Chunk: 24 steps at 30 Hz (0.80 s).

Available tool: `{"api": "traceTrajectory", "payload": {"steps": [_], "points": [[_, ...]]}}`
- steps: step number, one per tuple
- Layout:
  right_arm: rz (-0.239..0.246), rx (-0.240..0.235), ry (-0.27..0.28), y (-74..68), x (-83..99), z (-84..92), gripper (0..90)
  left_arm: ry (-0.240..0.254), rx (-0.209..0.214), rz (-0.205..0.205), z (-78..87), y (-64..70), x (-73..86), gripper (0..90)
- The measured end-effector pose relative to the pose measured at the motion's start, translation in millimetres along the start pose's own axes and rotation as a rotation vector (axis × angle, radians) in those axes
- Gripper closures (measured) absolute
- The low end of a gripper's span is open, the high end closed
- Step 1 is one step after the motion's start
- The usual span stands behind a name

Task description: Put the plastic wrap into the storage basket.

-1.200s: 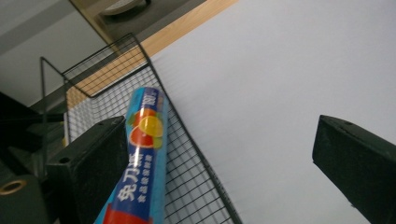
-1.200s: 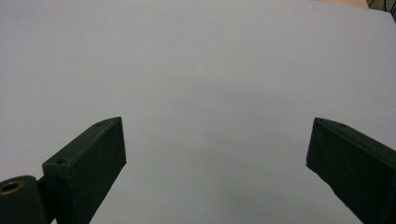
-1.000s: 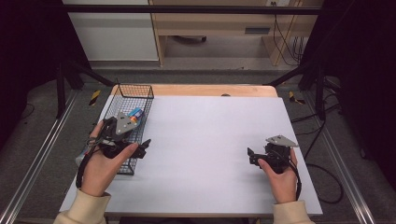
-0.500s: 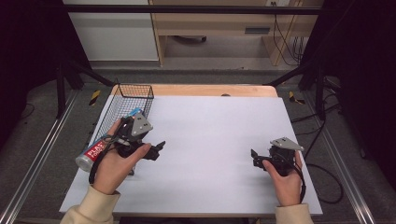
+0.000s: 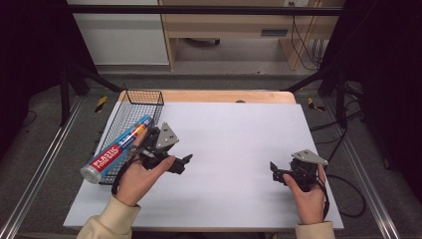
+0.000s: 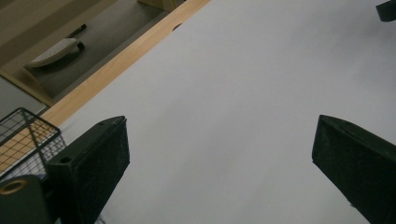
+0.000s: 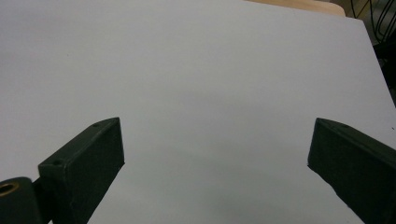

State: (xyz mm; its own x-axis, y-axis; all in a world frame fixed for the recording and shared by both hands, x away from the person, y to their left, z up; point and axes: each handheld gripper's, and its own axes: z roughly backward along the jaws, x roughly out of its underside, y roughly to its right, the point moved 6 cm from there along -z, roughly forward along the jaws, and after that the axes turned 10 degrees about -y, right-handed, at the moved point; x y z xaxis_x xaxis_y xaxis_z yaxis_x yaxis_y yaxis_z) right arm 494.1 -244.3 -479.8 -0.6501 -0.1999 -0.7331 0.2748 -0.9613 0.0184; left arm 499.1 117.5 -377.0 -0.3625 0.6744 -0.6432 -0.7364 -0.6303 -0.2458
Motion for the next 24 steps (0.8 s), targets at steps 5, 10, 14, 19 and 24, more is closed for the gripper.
{"api": "traceTrajectory", "payload": {"steps": [5,10,14,19,24], "points": [[-0.001,0.0,-0.004,0.5,1.7,0.6,4.0,0.021,0.036,0.001,-8.0,7.4,-2.3,3.9],[0.001,0.0,-0.004,0.9,3.1,1.5,3.9,0.019,0.072,-0.015,-19.3,17.0,-1.6,3.8],[-0.002,-0.003,-0.008,1.0,4.1,2.3,4.0,-0.008,0.108,-0.023,-30.5,25.9,2.0,4.0],[-0.001,-0.002,-0.008,1.7,5.5,2.9,4.0,-0.014,0.133,-0.031,-42.5,35.1,6.3,3.9],[0.003,-0.003,-0.01,1.7,6.4,3.2,4.0,-0.011,0.155,-0.028,-53.7,44.8,13.0,3.9]]}}
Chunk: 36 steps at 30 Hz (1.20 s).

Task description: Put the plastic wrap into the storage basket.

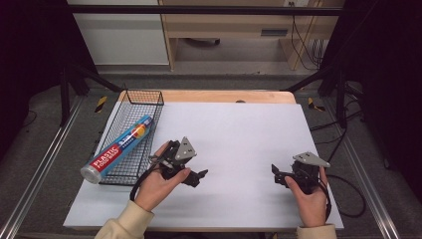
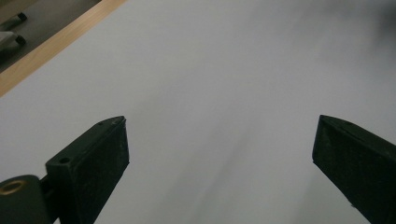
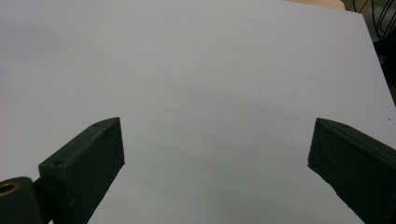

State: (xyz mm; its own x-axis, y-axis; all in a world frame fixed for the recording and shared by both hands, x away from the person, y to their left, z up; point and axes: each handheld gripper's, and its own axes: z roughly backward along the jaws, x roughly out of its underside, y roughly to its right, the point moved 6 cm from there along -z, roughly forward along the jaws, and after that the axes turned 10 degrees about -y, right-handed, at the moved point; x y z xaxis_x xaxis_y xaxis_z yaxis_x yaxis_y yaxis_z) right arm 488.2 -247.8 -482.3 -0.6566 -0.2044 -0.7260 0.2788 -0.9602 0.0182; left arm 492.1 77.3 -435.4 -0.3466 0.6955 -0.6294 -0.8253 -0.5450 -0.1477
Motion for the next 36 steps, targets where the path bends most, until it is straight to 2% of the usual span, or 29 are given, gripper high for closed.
{"api": "traceTrajectory", "payload": {"steps": [5,11,20,24,28,29,30,32,36], "points": [[0.001,-0.001,-0.002,0.1,0.9,0.2,4.0,-0.012,0.017,-0.002,-11.1,4.1,7.9,3.9],[0.003,0.002,-0.004,0.6,1.9,0.0,4.0,-0.012,0.03,-0.003,-21.5,3.0,18.9,3.9],[0.003,0.0,-0.011,-0.2,2.6,-0.6,4.1,0.048,0.03,0.003,-32.0,-3.4,32.8,3.9],[0.003,0.005,-0.014,-0.6,3.0,-1.3,4.0,0.052,0.039,-0.006,-36.3,-3.8,38.4,3.8],[0.006,0.004,-0.014,-1.0,3.7,-1.1,4.0,0.025,0.071,0.03,-43.6,-5.6,47.3,3.7],[0.009,0.002,-0.014,-1.2,3.8,-0.9,3.9,0.019,0.08,0.05,-44.8,-6.2,49.1,3.7],[0.012,0.004,-0.013,-1.1,4.0,-0.8,3.9,0.021,0.089,0.071,-45.4,-7.0,50.6,3.7],[0.011,0.005,-0.016,-1.7,4.5,-0.8,3.9,0.033,0.097,0.087,-45.5,-9.1,52.3,3.7],[0.019,0.002,-0.024,-3.1,5.4,-2.4,3.9,0.069,0.103,0.089,-42.4,-11.4,51.5,3.7]]}}
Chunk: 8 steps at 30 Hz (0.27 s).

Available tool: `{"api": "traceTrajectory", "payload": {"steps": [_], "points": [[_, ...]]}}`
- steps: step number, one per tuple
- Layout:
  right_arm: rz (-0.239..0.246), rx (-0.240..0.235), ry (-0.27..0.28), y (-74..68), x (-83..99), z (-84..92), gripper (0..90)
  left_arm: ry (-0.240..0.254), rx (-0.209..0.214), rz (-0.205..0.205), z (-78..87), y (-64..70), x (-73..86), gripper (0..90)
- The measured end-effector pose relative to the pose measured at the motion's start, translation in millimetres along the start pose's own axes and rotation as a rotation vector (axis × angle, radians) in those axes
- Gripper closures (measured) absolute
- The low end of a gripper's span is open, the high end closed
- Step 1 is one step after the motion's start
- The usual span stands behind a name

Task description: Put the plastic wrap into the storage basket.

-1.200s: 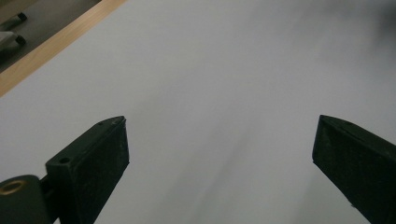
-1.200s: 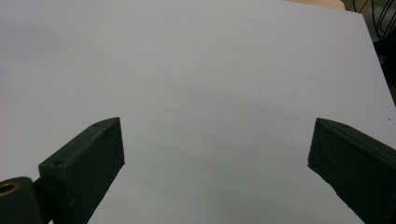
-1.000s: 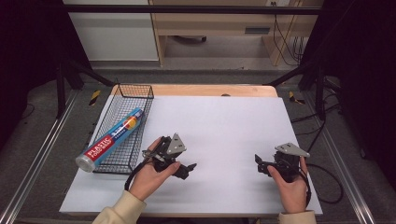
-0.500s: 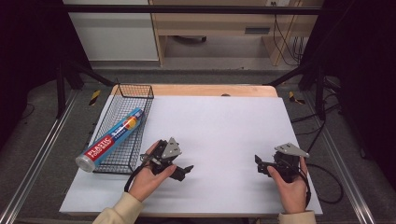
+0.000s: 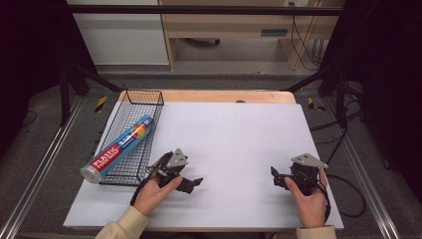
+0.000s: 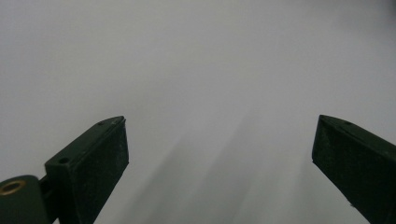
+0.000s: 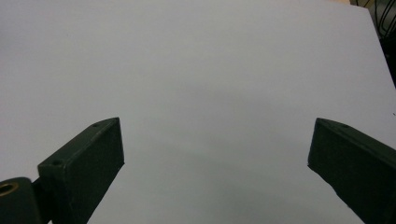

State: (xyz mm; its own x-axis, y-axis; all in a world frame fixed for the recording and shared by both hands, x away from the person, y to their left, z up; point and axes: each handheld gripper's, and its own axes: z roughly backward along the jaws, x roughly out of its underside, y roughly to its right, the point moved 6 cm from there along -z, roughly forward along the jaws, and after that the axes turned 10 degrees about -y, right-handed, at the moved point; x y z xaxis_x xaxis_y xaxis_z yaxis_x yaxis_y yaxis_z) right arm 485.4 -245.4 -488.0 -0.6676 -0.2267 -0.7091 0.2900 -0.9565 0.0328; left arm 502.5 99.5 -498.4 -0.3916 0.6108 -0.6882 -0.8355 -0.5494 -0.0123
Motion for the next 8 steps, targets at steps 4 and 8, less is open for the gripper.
{"api": "traceTrajectory", "payload": {"steps": [4,8], "points": [[-0.011,-0.018,-0.017,-2.1,2.2,-4.7,4.1,0.03,-0.014,0.0,4.2,-1.4,-0.6,3.7],[-0.025,-0.027,-0.031,-3.3,3.8,-8.5,4.3,0.035,-0.062,-0.04,11.8,-0.8,0.3,3.8]]}}
